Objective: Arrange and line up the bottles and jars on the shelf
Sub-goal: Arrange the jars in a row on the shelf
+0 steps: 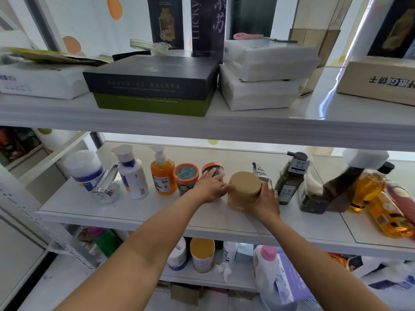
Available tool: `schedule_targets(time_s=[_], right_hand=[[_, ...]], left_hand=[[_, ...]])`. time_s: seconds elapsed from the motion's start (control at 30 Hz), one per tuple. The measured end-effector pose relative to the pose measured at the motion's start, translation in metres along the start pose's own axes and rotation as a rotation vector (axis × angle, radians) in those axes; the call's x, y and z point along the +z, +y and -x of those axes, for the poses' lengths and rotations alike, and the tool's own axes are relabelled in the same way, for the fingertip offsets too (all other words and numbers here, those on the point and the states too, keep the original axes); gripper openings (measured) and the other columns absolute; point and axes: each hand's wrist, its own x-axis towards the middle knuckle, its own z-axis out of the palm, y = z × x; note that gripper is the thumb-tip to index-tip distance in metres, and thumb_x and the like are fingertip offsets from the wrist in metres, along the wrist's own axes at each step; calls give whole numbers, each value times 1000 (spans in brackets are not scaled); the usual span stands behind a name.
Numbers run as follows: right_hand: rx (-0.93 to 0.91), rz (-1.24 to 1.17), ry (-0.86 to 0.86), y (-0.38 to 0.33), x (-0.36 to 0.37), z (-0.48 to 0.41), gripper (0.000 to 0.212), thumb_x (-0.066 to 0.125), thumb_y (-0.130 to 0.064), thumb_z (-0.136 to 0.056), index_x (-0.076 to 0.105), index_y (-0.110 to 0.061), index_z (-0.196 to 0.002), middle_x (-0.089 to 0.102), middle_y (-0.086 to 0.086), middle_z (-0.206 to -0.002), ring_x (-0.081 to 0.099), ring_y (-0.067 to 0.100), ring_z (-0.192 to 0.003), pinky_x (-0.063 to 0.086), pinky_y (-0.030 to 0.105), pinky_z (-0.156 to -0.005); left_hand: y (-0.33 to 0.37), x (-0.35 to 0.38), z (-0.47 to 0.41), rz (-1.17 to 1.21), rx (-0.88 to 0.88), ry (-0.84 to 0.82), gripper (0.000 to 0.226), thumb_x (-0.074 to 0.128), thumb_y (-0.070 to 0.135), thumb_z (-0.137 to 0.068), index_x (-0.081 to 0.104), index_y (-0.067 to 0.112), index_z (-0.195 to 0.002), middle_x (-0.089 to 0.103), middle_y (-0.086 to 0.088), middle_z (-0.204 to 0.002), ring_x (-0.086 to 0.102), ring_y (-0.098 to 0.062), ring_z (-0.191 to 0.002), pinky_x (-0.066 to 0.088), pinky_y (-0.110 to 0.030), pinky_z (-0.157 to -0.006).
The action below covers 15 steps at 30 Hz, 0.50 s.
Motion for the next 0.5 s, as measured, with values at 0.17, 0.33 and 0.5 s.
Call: schedule_targets(time_s=[0.17,0.33,0.5], right_hand=[[24,-23,28,-7,5,-1,95,82,-55,-53,36,-16,-127,51,11,-128,42,30,-122,38,42,-102],[55,0,31,-16,8,-2,97,81,-58,-55,34,-14,-128,48,14,-130,43,32,-123,40,44,-101],[68,35,49,-25,12,-3,102,79,-62,-54,32,-13,-131,47,16,-131,42,34,-123,38,44,-103]], left_hand=[[-14,7,18,-316,83,111,65,59,13,-91,28,31,-146,12,-3,-160,9,-36,-146,20,-49,-116],[-8,13,19,-399,108,233,57,57,4,-90,36,19,-141,23,-11,-156,22,-43,-142,28,-51,-112],[-1,26,19,-392,169,240,67,54,-2,-90,24,12,-149,22,-8,-158,14,-38,-145,34,-50,-110]])
